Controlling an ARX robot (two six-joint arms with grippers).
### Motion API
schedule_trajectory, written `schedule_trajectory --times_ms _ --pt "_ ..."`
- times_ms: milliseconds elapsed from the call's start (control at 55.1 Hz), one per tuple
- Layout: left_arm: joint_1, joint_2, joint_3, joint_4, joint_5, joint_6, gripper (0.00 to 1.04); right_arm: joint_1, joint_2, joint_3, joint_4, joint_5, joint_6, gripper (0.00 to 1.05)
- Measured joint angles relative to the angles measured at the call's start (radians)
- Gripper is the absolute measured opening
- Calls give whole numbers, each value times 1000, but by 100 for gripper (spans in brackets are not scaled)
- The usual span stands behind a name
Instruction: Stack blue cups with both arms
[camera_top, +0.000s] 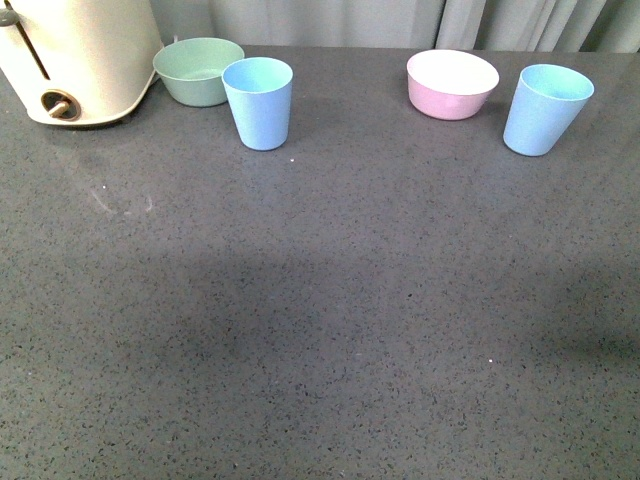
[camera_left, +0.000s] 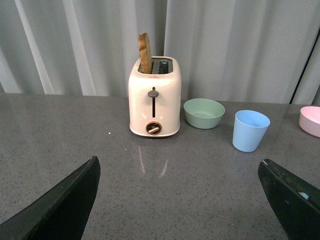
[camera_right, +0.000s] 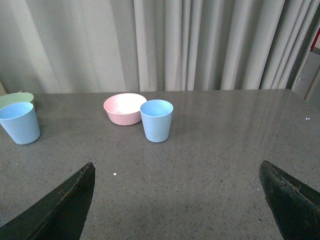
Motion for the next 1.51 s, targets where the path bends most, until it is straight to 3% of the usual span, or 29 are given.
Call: schedule_trajectory --times_ms 708,817,1143,1288,1506 --pt "-1 5 2 -7 -3 -7 96 0 0 0 0 0 0 96" --pt "-45 227 135 -261 -30 -121 96 0 0 0 0 0 0 96" --pt "-138 1146 566 120 -27 -182 96 0 0 0 0 0 0 96" --pt "-205 1535 852 82 -49 -230 96 0 -1 0 0 0 0 96" --pt "-264 1823 1175 -44 -129 -282 96 0 -1 0 0 0 0 96"
